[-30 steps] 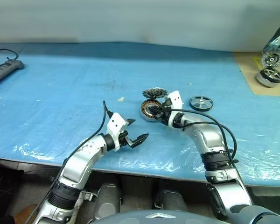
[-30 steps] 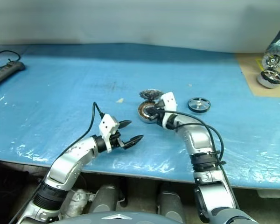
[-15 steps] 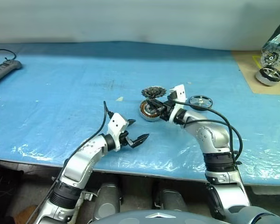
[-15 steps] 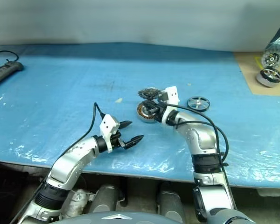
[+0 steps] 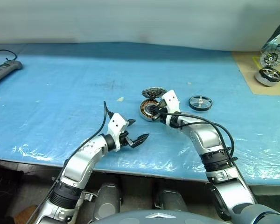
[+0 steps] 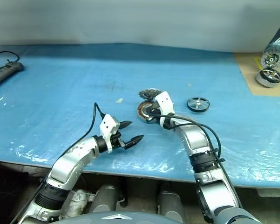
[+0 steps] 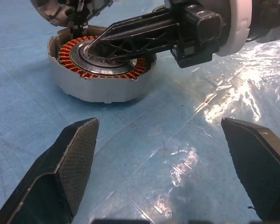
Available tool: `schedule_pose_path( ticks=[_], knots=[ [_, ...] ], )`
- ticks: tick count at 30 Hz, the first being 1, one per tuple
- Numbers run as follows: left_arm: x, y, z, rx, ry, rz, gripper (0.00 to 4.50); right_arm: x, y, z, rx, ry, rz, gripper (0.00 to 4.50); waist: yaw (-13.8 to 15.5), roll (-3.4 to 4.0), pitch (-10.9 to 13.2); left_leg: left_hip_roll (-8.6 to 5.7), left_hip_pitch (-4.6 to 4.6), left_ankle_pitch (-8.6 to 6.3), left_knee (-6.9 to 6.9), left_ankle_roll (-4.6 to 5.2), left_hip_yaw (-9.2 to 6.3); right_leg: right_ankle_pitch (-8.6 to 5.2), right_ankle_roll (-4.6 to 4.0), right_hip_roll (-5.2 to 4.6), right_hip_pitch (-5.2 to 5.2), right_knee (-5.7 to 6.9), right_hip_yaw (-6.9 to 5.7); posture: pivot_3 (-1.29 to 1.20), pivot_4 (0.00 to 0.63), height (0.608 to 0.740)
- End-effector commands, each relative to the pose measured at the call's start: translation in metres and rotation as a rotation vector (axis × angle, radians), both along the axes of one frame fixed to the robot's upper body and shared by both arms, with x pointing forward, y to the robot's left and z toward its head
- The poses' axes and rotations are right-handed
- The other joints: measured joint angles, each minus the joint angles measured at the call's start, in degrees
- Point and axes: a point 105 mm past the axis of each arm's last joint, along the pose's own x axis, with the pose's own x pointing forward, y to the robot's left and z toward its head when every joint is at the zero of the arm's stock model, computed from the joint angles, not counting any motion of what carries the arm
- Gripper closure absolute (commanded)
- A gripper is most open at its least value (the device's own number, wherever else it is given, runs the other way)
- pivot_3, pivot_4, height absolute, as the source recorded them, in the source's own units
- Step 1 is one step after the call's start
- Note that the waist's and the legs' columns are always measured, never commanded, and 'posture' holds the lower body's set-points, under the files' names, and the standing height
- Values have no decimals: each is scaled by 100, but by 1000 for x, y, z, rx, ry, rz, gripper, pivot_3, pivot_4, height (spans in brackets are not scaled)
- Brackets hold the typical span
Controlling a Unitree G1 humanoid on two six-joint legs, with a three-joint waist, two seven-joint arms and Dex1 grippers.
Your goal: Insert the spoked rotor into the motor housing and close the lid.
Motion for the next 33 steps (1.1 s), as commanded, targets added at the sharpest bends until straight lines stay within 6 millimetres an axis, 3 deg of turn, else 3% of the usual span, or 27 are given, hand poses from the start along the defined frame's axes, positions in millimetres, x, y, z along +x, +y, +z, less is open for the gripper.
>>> schedule_pose_path(
  ticks=[1, 5, 8, 11, 14, 17, 25, 33],
  knots=[
    [-2, -3, 8, -14, -36, -13, 0, -11, -9, -8, 1, 35, 4, 4448, 16, 0, 0, -1, 10, -1, -3, 1, 0, 0, 1, 0, 11, -5, 0, 0, 150, 740],
    [-2, -4, 8, -20, -38, -13, 0, -32, -18, 37, 155, -37, 95, 4448, 35, 0, 1, -3, 1, -1, -9, 1, 0, -1, 2, -1, 5, -11, 1, 0, 150, 740],
    [0, -3, 9, -52, -22, 7, 0, -39, -39, 51, 143, -63, 73, 4448, 33, 1, 1, -3, -20, 0, -8, 1, 0, 0, 1, -1, -17, -7, 1, 0, 150, 740],
    [1, -3, 10, -52, -25, 2, 0, -40, -72, 69, 46, -133, -21, 4448, 24, 1, 1, -2, -20, -1, -7, 5, 0, 0, 1, 0, -18, -4, 1, 0, 150, 740],
    [1, -4, 10, -53, -25, 1, 0, -24, -113, 79, -112, -193, -214, 4448, 15, 1, 1, -1, -14, -6, -7, 12, 0, 0, 1, 0, -15, -4, 0, 0, 150, 740],
    [2, -7, 8, -54, -22, -2, 0, -12, -150, 81, -271, -208, -350, 3867, 6, 3, 2, -3, -14, -6, -6, 12, 1, 0, 1, 0, -14, -5, 1, 0, 150, 740],
    [1, -14, 6, -61, -25, -17, 0, 4, -165, 84, -374, -169, -380, 1130, -11, 8, 2, -3, -22, -8, -8, 17, 1, 0, -1, 0, -23, -4, 0, 0, 150, 740],
    [2, -16, 3, -59, -18, -15, 0, 13, -167, 68, -450, -94, -311, 1130, -5, 11, 2, -1, -33, -17, 22, 32, 1, 1, -2, 0, -21, 2, 0, 0, 150, 740]
  ],
)
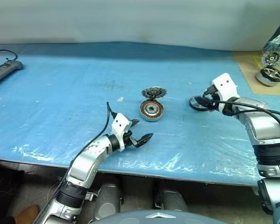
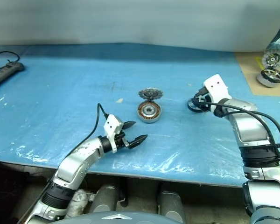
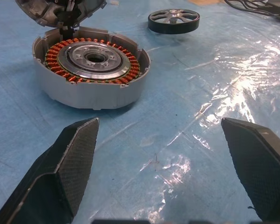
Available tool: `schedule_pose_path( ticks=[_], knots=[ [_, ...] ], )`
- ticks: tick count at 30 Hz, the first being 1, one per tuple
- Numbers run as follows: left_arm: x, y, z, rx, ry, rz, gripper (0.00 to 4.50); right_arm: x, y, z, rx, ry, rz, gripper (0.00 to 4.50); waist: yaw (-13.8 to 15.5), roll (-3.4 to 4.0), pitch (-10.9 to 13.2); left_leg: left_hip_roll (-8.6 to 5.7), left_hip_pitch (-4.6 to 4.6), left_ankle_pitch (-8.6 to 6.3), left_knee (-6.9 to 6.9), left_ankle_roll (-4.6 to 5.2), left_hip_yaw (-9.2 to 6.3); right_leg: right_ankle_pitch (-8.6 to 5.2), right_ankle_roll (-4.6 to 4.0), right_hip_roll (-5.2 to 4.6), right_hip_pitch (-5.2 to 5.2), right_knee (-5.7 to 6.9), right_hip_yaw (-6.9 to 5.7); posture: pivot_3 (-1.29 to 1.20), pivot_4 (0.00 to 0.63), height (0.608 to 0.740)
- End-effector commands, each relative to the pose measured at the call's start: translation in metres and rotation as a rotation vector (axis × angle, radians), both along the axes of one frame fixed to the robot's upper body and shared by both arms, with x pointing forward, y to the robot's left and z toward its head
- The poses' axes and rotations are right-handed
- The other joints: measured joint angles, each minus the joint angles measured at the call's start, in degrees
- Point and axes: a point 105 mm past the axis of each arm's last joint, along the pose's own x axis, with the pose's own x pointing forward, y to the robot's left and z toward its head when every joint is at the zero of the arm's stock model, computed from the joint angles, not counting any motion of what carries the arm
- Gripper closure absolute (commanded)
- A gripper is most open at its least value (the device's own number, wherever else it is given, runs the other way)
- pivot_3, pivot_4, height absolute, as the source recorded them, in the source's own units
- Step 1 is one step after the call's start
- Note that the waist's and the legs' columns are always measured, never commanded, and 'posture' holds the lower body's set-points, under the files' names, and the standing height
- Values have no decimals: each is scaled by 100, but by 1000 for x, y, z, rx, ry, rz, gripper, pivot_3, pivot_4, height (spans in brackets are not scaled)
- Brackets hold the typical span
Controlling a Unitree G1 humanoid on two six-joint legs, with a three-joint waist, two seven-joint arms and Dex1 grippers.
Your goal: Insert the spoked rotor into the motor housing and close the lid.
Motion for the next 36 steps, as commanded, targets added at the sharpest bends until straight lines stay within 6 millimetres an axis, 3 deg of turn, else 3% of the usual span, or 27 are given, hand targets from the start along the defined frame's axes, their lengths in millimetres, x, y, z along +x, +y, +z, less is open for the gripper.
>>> schedule_pose_path(
  ticks=[1, 7, 11, 15, 23, 30, 34, 36],
  knots=[
    [0, -3, 7, -9, -39, -10, 0, 8, -11, 9, -77, -16, -30, 1130, -1, 0, 0, 1, -2, -2, 7, 3, 0, 0, 0, 0, 0, 3, 0, 0, 150, 740],
    [-2, -4, 6, -8, -41, -9, 0, 18, -9, -6, -122, 26, -38, 1130, -7, 2, 0, 5, -7, -8, 32, 12, 0, 1, -1, 0, 0, 17, 0, 0, 150, 740],
    [-3, -4, 7, -6, -44, -8, 0, 18, 1, -15, -104, 62, 3, 1130, -4, 2, 1, 6, -9, -9, 37, 13, 0, 1, -1, 0, -2, 23, 0, 0, 150, 740],
    [-4, -3, 7, -3, -46, -4, 0, 17, 0, -25, -136, 83, 7, 1130, -2, 3, 1, 6, -11, -10, 42, 15, 0, 1, -1, 0, -2, 25, 0, 0, 150, 740],
    [-5, -1, 6, 3, -45, -2, 0, 9, -14, -34, -133, 126, -35, 1130, -2, 3, 1, 6, -11, -11, 47, 16, 0, 1, -1, -1, -1, 29, 0, 0, 150, 740],
    [-6, -3, 5, 12, -49, -20, 0, 7, -11, -25, -37, 106, -34, 1130, 2, 3, 1, 6, -10, -11, 50, 17, -1, 1, -1, -1, 0, 30, 0, 0, 150, 740],
    [-6, -4, 4, 16, -48, -27, 0, 4, -12, -33, -60, 126, -37, 1130, -2, 4, 1, 8, -9, -11, 51, 17, -1, 1, -1, -1, -1, 36, 0, 0, 150, 740],
    [-6, -4, 4, 21, -50, -33, 0, 1, -7, -38, -56, 142, -14, 1494, 2, 4, 0, 8, -8, -11, 50, 17, -1, 1, -1, -1, -1, 36, 0, 0, 150, 740]
  ],
)
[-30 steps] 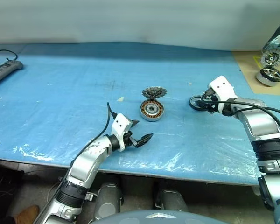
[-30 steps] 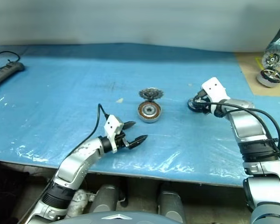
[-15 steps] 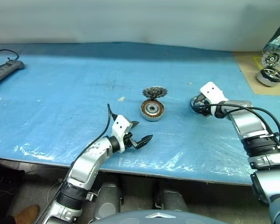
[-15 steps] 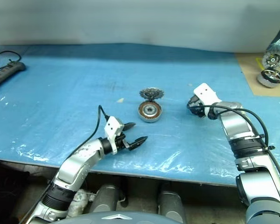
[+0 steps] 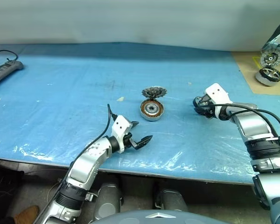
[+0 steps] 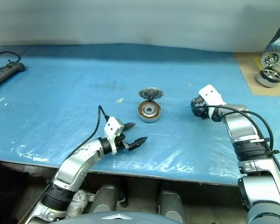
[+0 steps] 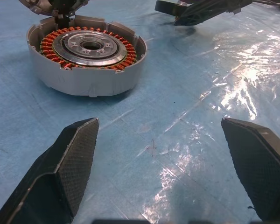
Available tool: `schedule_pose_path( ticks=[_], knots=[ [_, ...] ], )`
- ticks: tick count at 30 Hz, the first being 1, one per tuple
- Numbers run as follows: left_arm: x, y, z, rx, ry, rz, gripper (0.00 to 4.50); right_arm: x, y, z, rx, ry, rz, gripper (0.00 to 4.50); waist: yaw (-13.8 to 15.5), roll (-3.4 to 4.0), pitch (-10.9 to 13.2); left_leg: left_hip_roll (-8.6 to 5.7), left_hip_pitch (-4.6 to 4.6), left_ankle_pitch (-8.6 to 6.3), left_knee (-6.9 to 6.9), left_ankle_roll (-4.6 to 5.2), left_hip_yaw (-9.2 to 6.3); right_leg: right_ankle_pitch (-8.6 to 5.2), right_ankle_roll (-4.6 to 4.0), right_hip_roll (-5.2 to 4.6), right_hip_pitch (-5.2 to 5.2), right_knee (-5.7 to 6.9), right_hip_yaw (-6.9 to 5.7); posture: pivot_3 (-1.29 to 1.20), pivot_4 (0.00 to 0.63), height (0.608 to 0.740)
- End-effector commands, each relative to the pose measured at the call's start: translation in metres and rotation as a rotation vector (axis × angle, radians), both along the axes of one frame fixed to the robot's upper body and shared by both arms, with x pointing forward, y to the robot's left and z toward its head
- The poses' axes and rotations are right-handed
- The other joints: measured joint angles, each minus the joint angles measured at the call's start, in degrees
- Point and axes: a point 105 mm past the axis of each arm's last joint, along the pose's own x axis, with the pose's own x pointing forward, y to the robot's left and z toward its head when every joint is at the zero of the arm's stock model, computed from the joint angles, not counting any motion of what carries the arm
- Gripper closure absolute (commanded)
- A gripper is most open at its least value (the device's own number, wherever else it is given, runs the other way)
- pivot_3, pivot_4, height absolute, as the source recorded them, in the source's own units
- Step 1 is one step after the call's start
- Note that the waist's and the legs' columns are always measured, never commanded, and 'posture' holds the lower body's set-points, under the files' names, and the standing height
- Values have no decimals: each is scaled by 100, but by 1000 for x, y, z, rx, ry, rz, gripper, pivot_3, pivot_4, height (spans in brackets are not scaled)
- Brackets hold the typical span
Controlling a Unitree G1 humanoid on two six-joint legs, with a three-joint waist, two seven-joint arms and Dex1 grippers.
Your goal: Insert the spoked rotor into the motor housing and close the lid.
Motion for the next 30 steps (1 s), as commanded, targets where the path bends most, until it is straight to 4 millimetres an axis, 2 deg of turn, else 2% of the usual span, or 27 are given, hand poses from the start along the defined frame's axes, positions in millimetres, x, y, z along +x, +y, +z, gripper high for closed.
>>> schedule_pose_path(
  ticks=[1, 2, 5, 11, 13, 18, 22, 27, 30],
  knots=[
    [-2, -4, 10, -8, -48, -31, 0, -5, 7, -3, 10, 6, 27, 1683, 1, 0, 0, 0, 0, 0, 0, 0, 0, 0, 0, 0, 1, 0, 0, 0, 150, 740],
    [-2, -4, 10, -7, -48, -31, 0, -5, 8, -5, 4, 12, 25, 1818, 0, 0, 0, 0, 1, 0, 1, 0, 0, 0, 0, 0, 1, 0, 0, 0, 150, 740],
    [-3, -5, 10, -3, -51, -38, 0, -6, 14, -9, 9, 8, 38, 1820, -3, 0, 0, 0, 5, 0, 1, 0, 0, 0, 0, 0, 3, 0, 0, 0, 150, 740],
    [-4, -4, 10, 2, -50, -40, 0, -8, 23, 0, 61, -16, 64, 1820, -8, 0, 0, 1, 20, -1, -1, -1, 0, 0, 0, 0, 15, -1, 0, 0, 150, 740],
    [-4, -4, 10, 3, -50, -42, 0, -12, 27, 0, 67, -8, 98, 1820, -5, 0, 0, 1, 21, -1, -1, -1, 0, 0, 0, 0, 16, -1, 1, 0, 150, 740],
    [-6, -4, 10, 1, -41, -53, 0, -36, 57, 4, 141, 10, 272, 1820, -2, 0, 0, 1, 20, -1, -9, -1, 0, 0, 1, 0, 18, -12, 1, 0, 150, 740],
    [-9, -7, 8, 3, -37, -68, 0, -38, 54, 0, 127, -16, 247, 1820, 0, 0, 0, 0, 21, -1, -10, -1, 0, 0, 1, 0, 18, -15, 1, 0, 150, 740],
    [-10, -8, 7, 2, -36, -73, 0, -40, 55, 5, 143, -24, 267, 82, 2, 1, 1, -1, 21, -1, -10, -1, 0, 0, 1, 0, 20, -19, 1, 0, 150, 740],
    [-11, -9, 7, 3, -35, -78, 0, -40, 59, 15, 181, -49, 289, 31, -2, 2, 1, -1, 20, -2, -15, -1, 0, 0, 1, 0, 19, -25, 1, 0, 150, 740]
  ],
)
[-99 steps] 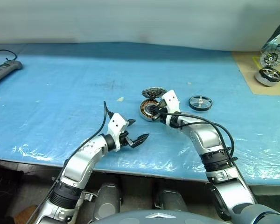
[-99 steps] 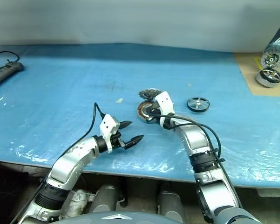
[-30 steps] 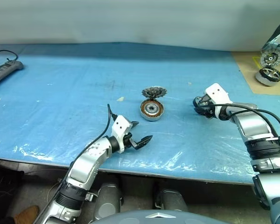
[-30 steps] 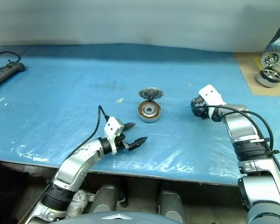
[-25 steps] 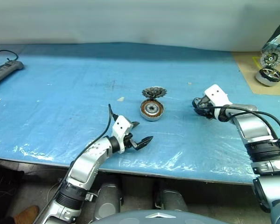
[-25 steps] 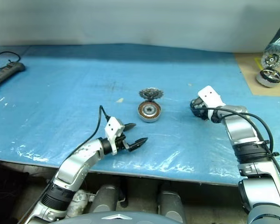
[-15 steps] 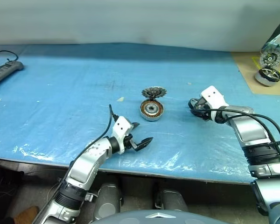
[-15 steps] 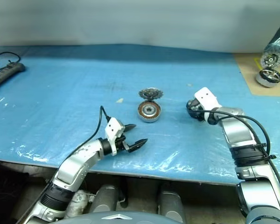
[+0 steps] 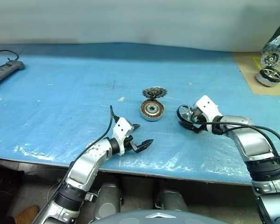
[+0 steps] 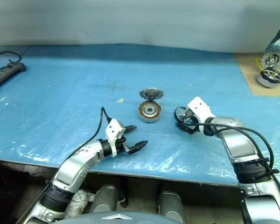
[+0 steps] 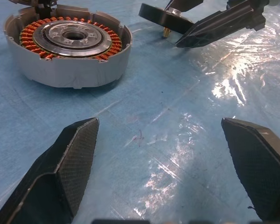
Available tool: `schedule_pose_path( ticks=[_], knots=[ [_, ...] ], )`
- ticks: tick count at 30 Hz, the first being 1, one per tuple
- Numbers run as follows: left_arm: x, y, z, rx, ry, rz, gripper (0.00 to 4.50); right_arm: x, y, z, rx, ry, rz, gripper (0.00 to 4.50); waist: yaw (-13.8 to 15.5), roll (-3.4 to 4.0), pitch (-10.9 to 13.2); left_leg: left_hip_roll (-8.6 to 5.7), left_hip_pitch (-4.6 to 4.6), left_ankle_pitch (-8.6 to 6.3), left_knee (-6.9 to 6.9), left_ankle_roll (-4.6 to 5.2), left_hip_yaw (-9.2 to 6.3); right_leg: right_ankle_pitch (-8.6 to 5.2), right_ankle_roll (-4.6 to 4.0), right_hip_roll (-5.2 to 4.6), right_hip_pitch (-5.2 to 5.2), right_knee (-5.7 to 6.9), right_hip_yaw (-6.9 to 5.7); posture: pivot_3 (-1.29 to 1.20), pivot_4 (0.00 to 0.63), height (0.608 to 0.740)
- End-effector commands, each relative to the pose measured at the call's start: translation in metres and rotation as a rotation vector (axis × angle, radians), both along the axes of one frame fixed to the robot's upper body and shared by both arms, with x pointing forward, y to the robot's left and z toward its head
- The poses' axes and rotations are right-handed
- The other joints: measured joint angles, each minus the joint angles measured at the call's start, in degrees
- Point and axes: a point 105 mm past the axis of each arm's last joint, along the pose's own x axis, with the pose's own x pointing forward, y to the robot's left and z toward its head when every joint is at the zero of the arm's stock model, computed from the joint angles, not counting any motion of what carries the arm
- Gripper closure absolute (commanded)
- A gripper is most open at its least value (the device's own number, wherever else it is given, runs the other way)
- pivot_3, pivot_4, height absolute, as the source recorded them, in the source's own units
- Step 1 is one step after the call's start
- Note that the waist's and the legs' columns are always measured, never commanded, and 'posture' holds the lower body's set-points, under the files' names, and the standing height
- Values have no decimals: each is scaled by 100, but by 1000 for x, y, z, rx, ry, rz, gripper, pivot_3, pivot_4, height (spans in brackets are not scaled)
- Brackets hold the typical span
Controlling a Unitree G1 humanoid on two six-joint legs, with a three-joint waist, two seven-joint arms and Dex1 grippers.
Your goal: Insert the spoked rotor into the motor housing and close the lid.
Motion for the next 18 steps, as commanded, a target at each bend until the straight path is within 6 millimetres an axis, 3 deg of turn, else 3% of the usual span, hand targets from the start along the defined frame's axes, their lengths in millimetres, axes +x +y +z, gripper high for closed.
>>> schedule_pose_path(
  ticks=[1, 5, 8, 14, 18],
  knots=[
    [-4, -6, 11, -21, -42, -32, 0, 0, 7, 31, 54, -96, 53, 31, -1, 0, 0, 0, -1, 0, -3, 0, 0, 0, 0, 0, -1, -1, 0, 0, 150, 740],
    [-5, -6, 11, -20, -40, -33, 0, -9, 21, 53, 171, -128, 129, 31, 1, 7, 3, 1, -5, 0, -6, 1, 0, 0, 0, 0, -5, -4, -1, 0, 150, 740],
    [-6, -7, 9, -16, -38, -40, 0, -10, 20, 65, 215, -153, 129, 31, 6, 7, 3, 0, -5, -2, -5, 3, 0, 0, 0, 0, -2, -9, -1, 0, 150, 740],
    [-8, -8, 8, -11, -37, -47, 0, 1, 3, 59, 159, -155, 55, 31, 5, 7, 3, -1, -4, -2, -3, 4, 0, 0, 1, 0, 0, -10, -1, 0, 150, 740],
    [-10, -9, 6, -5, -35, -52, 0, 12, -24, 49, -14, -156, -7, 31, 4, 8, 4, -2, -5, -2, -3, 4, 0, 0, 1, 0, 0, -11, -1, 0, 150, 740]
  ],
)
